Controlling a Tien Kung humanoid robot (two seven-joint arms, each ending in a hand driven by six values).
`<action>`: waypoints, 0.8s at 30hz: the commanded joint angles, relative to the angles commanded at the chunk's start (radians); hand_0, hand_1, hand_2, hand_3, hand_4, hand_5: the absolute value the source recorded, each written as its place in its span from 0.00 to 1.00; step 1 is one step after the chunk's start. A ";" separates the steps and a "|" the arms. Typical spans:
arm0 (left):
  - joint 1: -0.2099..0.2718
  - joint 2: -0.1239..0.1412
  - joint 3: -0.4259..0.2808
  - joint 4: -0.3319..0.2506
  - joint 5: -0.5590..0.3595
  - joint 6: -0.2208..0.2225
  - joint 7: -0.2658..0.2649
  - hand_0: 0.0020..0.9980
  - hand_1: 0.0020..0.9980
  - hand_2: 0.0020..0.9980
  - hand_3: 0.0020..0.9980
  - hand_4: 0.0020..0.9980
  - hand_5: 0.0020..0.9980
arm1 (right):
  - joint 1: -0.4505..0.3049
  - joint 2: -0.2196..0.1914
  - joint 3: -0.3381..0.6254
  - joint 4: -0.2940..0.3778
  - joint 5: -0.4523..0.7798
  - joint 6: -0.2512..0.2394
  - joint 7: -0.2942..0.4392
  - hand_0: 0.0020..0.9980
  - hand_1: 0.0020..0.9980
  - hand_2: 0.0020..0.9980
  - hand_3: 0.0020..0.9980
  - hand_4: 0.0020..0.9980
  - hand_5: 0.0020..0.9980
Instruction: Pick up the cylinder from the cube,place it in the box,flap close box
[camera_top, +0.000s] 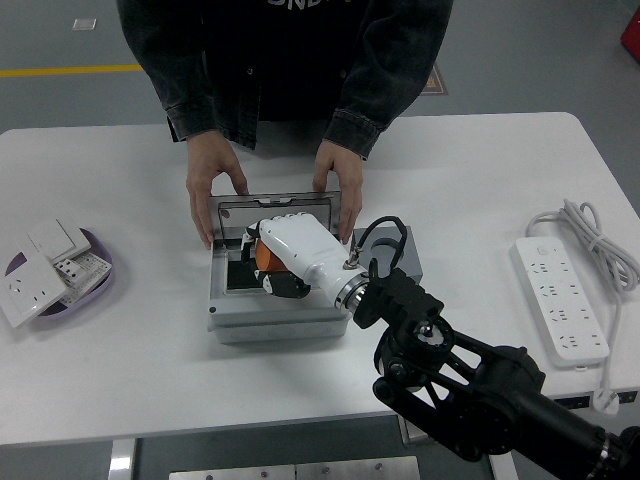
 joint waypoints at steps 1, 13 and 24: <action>0.000 0.000 0.000 0.000 0.000 0.000 0.000 0.64 0.67 0.59 0.65 0.73 0.30 | 0.001 0.000 0.000 -0.001 0.000 0.001 0.001 0.13 0.32 0.43 0.42 0.16 0.00; -0.003 0.001 0.000 0.000 0.000 0.000 -0.002 0.64 0.67 0.59 0.65 0.73 0.30 | 0.008 0.000 -0.005 -0.032 0.015 0.016 0.005 0.61 0.64 0.62 0.67 0.54 0.00; -0.002 0.001 0.004 0.000 -0.003 0.000 -0.003 0.64 0.67 0.59 0.65 0.72 0.30 | 0.003 -0.001 -0.001 -0.052 0.023 0.030 0.003 0.78 0.67 0.66 0.69 0.68 0.25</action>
